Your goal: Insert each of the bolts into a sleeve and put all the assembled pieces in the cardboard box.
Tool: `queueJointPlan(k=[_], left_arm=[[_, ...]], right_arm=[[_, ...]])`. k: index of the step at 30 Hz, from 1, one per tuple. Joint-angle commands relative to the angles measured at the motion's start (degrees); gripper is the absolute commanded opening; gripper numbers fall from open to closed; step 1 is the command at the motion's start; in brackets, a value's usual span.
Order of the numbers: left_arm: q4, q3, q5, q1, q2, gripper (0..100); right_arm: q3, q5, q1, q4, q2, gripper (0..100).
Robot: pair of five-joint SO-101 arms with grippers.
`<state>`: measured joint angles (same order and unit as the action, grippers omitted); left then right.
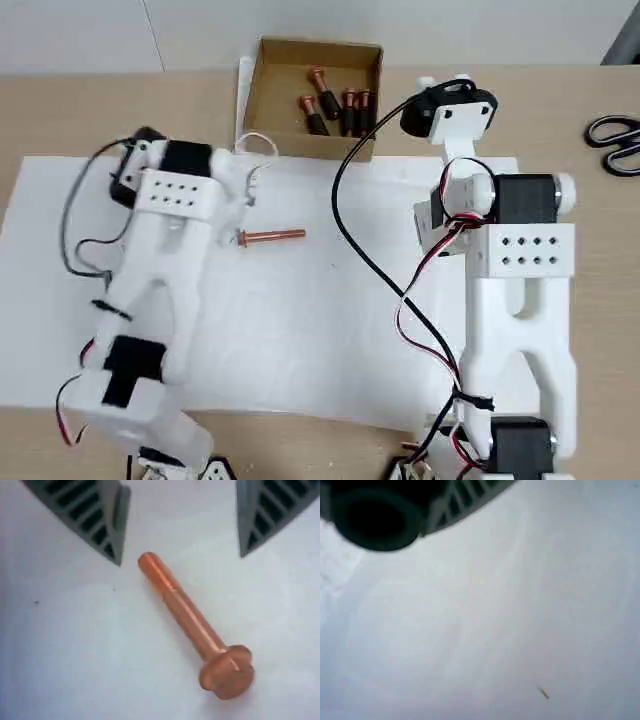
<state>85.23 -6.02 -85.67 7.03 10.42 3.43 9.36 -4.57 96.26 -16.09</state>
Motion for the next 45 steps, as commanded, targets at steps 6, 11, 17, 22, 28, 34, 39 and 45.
queueJointPlan(k=[6, 11, 17, 22, 28, 34, 39, 45], left_arm=[[-7.6, -0.3, -7.7, 2.3, 7.4, 14], [-9.4, -0.3, -8.8, 0.3, 10.9, 14], [-10.0, -0.3, -8.8, -0.7, 14.6, 14], [-10.0, -0.3, -8.8, -0.4, 16.2, 14], [-10.1, -0.3, -8.8, -0.6, 18.6, 12], [-10.1, -0.4, -8.4, -0.6, 20.0, 1], [-8.1, -2.2, -8.4, -0.4, 19.7, 1], [6.5, -19.6, -2.7, -0.4, 19.7, 1]], right_arm=[[-1.2, 0.1, 0.0, 0.1, -2.9, 0.4], [-1.2, 0.1, 0.1, 0.1, -2.9, 0.4], [-1.2, 0.1, 0.1, 0.1, -2.9, 0.4], [-1.2, 0.1, 0.1, 0.1, -2.9, 0.4], [-1.2, 0.1, 0.1, 0.1, -2.9, 0.4], [-1.2, 0.1, 0.1, 0.1, -2.9, 0.4], [-1.2, 0.1, 0.1, 0.1, -2.9, 0.4], [-1.1, 0.1, 0.1, 0.1, -2.9, 0.4]])
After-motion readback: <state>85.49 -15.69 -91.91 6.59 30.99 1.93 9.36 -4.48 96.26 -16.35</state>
